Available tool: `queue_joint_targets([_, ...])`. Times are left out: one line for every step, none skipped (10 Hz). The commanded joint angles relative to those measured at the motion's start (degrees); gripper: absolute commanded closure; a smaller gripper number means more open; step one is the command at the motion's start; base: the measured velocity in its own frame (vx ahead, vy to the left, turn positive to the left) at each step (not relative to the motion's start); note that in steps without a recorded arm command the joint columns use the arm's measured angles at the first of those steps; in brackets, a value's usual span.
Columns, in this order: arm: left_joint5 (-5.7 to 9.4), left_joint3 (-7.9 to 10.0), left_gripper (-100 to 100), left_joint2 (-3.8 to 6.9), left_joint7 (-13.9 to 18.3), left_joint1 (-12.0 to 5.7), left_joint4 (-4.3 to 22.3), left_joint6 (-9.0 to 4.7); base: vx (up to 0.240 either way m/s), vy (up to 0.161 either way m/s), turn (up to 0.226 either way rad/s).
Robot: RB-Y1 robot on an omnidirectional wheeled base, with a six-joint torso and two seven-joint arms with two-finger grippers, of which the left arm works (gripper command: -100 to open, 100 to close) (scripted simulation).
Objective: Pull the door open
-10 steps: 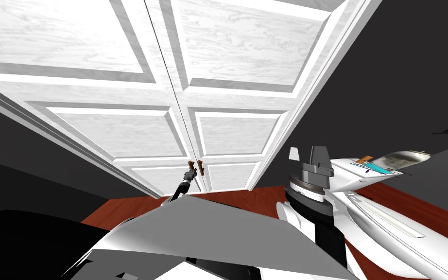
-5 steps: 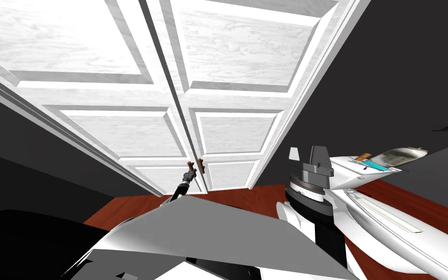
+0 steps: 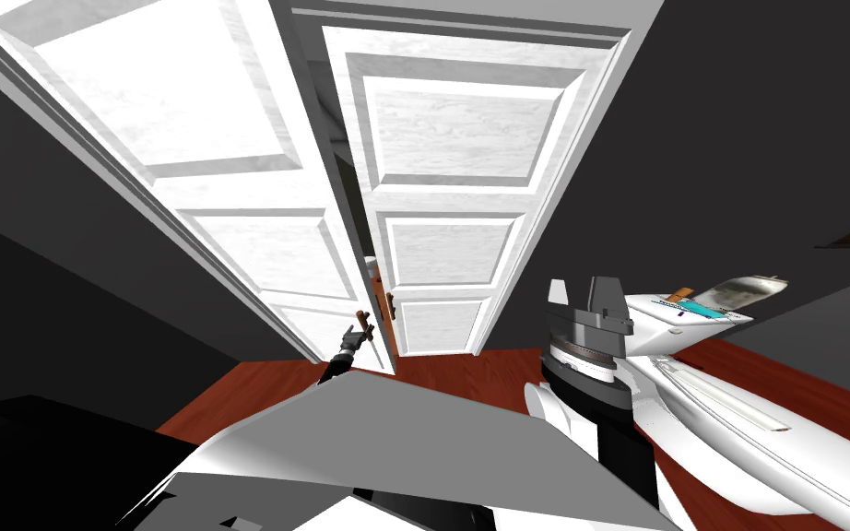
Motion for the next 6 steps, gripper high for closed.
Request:
queue_joint_targets([0.44,1.01,100,1.08,0.2,-0.28,2.7,-0.31,-0.081,-0.013,-0.002])
queue_joint_targets([0.61,1.34,100,1.65,0.3,0.61,3.2,-0.33,-0.113,-0.028,0.078])
queue_joint_targets([0.61,1.34,100,1.65,0.3,0.61,3.2,-0.33,-0.11,-0.001,0.072])
queue_joint_targets([0.61,1.34,100,1.65,0.3,0.61,3.2,-0.33,-0.048,0.011,0.016])
queue_joint_targets([0.61,1.34,100,1.65,0.3,0.61,3.2,-0.33,-0.01,0.007,-0.015])
queue_joint_targets([0.67,1.45,100,1.83,0.3,0.91,3.3,-0.34,-0.026,0.009,0.019])
